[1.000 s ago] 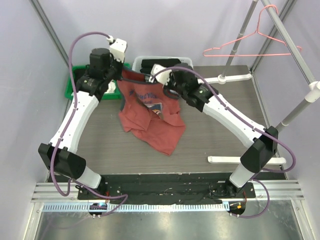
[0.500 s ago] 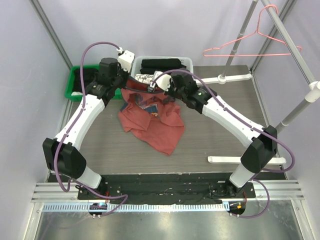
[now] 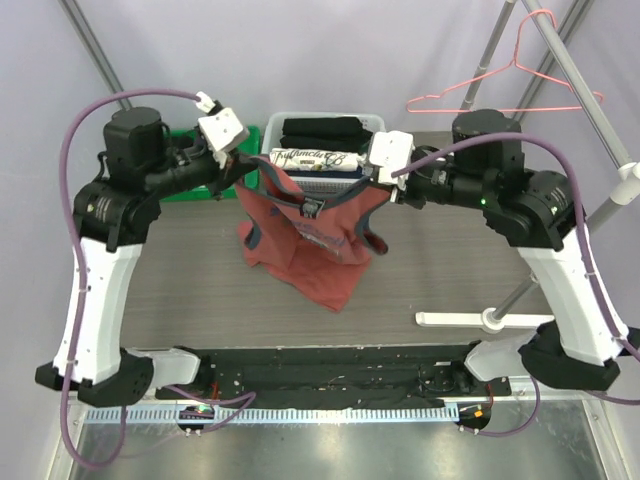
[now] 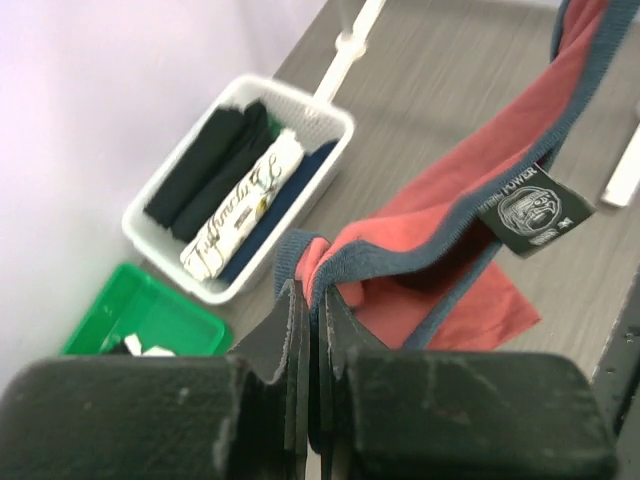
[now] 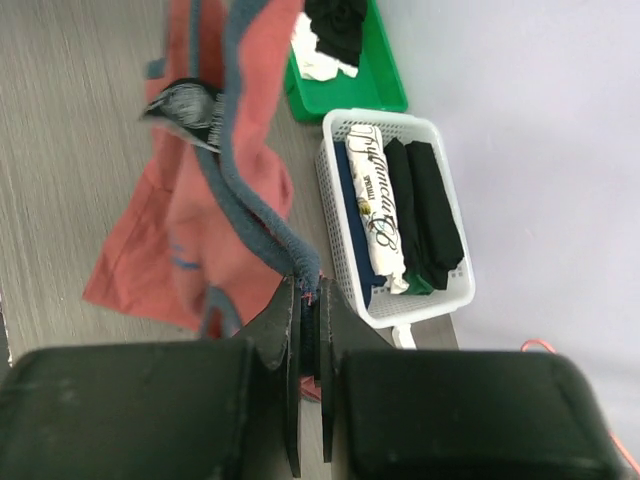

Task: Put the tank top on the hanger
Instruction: Adjust the hanger at the center of the board.

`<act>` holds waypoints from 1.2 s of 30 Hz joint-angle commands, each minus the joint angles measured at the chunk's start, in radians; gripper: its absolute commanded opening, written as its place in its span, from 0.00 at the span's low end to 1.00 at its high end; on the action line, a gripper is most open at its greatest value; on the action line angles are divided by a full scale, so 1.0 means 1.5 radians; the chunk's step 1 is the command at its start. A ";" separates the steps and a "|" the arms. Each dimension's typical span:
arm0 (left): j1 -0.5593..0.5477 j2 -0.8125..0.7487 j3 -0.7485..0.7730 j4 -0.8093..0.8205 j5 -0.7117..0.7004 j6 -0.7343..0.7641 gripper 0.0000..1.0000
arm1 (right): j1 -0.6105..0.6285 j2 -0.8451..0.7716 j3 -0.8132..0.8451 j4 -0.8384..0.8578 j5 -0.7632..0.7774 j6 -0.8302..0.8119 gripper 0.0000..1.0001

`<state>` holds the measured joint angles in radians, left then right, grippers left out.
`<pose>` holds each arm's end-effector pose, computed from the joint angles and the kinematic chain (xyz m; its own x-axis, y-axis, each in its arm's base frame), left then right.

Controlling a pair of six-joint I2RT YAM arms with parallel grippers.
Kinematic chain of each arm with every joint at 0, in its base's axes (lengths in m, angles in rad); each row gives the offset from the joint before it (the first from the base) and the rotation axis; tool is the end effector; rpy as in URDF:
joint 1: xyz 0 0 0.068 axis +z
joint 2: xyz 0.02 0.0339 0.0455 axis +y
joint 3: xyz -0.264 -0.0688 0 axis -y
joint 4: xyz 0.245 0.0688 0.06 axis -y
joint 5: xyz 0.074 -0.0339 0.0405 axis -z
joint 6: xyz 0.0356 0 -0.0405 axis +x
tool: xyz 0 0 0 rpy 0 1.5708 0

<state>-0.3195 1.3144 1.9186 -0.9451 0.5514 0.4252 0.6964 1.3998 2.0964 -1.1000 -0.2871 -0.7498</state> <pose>0.2020 -0.0865 0.5226 0.0146 0.3653 -0.9308 0.8017 0.5521 0.2292 0.1653 0.1514 0.5344 0.3350 -0.5718 -0.7488 -0.8017 0.2446 -0.5454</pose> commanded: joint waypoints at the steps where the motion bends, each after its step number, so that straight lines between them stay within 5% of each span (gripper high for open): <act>1: -0.001 0.017 -0.023 0.011 0.007 -0.026 0.00 | -0.001 0.018 -0.121 0.093 0.100 0.044 0.01; 8: -0.001 0.163 -0.137 0.238 -0.293 -0.091 0.00 | -0.060 0.090 -0.319 0.408 0.332 0.068 0.01; 16: 0.000 0.353 -0.114 0.344 -0.399 -0.121 0.01 | -0.087 0.232 -0.341 0.633 0.492 0.040 0.04; 18: -0.001 0.373 -0.114 0.374 -0.428 -0.134 0.22 | -0.090 0.243 -0.345 0.682 0.530 0.033 0.23; 19: -0.001 0.383 -0.116 0.381 -0.453 -0.139 0.51 | -0.091 0.247 -0.343 0.688 0.540 0.035 0.31; 20: 0.000 0.382 -0.126 0.390 -0.461 -0.141 0.63 | -0.091 0.245 -0.344 0.691 0.547 0.043 0.52; 21: 0.000 0.378 -0.136 0.402 -0.467 -0.147 0.76 | -0.091 0.239 -0.352 0.691 0.550 0.048 0.61; 22: 0.000 0.357 -0.148 0.409 -0.470 -0.148 0.99 | -0.091 0.230 -0.362 0.690 0.547 0.054 0.68; 24: 0.003 0.330 -0.198 0.434 -0.469 -0.152 1.00 | -0.092 0.188 -0.388 0.675 0.536 0.079 0.81; 27: 0.014 0.260 -0.259 0.439 -0.447 -0.159 1.00 | -0.091 0.126 -0.417 0.645 0.523 0.117 0.87; 36: 0.050 0.078 -0.440 0.359 -0.227 -0.150 1.00 | -0.100 -0.029 -0.571 0.465 0.231 0.243 0.85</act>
<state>-0.2604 1.5345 1.3571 -0.3756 0.0151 0.1986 0.5587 1.4151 1.3430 -0.2871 0.3050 -0.5076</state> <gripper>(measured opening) 0.996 0.859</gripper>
